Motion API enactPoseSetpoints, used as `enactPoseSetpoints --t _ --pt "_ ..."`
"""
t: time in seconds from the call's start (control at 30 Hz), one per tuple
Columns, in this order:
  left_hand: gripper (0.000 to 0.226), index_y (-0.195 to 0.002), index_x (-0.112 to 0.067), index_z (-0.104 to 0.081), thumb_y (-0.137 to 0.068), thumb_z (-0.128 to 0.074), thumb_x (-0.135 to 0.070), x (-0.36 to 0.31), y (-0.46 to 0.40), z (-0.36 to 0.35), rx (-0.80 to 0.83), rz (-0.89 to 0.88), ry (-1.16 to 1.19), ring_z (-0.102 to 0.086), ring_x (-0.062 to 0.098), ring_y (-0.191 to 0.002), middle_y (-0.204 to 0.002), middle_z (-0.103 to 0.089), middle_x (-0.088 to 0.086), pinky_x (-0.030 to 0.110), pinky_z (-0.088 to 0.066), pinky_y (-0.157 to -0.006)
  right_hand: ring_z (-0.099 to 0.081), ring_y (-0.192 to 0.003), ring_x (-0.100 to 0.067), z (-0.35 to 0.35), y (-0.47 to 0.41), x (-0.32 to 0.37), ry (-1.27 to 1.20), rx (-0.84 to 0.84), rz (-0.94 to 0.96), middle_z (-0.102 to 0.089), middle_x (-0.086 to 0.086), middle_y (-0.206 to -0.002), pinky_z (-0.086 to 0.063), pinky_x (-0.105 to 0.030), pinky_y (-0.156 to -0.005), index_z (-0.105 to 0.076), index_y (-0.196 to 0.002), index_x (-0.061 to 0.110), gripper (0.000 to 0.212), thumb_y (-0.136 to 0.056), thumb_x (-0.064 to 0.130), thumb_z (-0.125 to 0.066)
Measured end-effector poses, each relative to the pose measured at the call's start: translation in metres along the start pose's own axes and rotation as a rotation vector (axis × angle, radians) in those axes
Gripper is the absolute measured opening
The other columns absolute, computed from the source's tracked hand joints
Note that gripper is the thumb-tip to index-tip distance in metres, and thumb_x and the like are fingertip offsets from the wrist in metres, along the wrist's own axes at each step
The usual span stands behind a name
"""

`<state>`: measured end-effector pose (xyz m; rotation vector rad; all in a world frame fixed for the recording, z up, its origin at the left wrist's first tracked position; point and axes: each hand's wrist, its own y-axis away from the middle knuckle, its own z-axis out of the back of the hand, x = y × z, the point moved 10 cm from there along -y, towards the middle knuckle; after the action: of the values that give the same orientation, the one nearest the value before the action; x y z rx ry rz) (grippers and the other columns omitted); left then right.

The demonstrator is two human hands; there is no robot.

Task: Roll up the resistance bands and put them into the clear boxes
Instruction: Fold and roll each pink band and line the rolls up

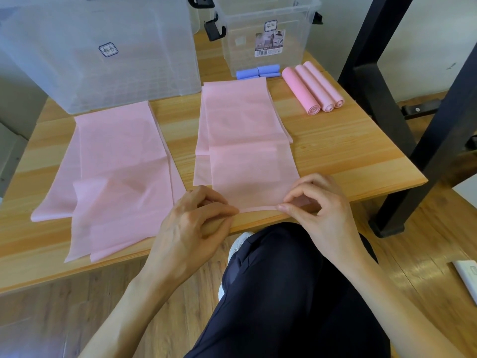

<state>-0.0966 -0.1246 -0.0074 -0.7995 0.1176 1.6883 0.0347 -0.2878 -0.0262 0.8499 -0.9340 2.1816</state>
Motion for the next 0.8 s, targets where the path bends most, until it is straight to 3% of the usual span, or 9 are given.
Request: enactPoseSetpoints --t 0.2,0.33,0.57,0.8 --pt "0.008 -0.089 -0.032 -0.074 -0.089 -0.069 -0.026 0.008 -0.004 -0.002 0.022 0.091 0.108 -0.062 0.008 -0.092 -0.096 -0.058 -0.017 0.019 -0.049 -0.075 -0.053 -0.096 -0.014 -0.002 0.001 0.002 -0.004 0.069 0.1 -0.059 0.009 -0.091 -0.049 -0.05 -0.079 -0.077 -0.08 0.017 0.015 -0.079 0.032 -0.077" --pt "0.011 -0.087 -0.03 -0.07 -0.093 -0.06 -0.028 0.009 -0.005 -0.006 0.047 0.108 0.088 -0.058 0.013 -0.091 -0.094 -0.054 -0.015 0.021 -0.046 -0.074 -0.054 -0.097 -0.014 -0.003 -0.002 0.004 -0.02 0.096 0.095 -0.059 0.01 -0.094 -0.048 -0.05 -0.082 -0.077 -0.081 0.018 0.024 -0.081 0.041 -0.07" --pt "0.011 -0.089 -0.028 -0.066 -0.095 -0.057 -0.029 0.01 -0.01 -0.01 0.077 0.08 0.04 -0.054 0.009 -0.09 -0.094 -0.051 -0.017 0.026 -0.046 -0.08 -0.051 -0.101 -0.017 -0.003 -0.008 0.006 0.04 0.133 0.018 -0.057 0.009 -0.093 -0.042 -0.046 -0.09 -0.072 -0.081 0.021 0.008 -0.079 0.021 -0.08" --pt "0.018 -0.09 -0.028 -0.064 -0.099 -0.05 -0.034 0.01 -0.01 -0.01 0.082 0.056 0.015 -0.053 0.011 -0.089 -0.092 -0.051 -0.016 0.027 -0.046 -0.079 -0.048 -0.092 -0.013 -0.003 -0.008 0.01 0.096 0.114 0.093 -0.058 0.008 -0.088 -0.042 -0.045 -0.084 -0.076 -0.081 0.02 0.024 -0.083 0.041 -0.064"
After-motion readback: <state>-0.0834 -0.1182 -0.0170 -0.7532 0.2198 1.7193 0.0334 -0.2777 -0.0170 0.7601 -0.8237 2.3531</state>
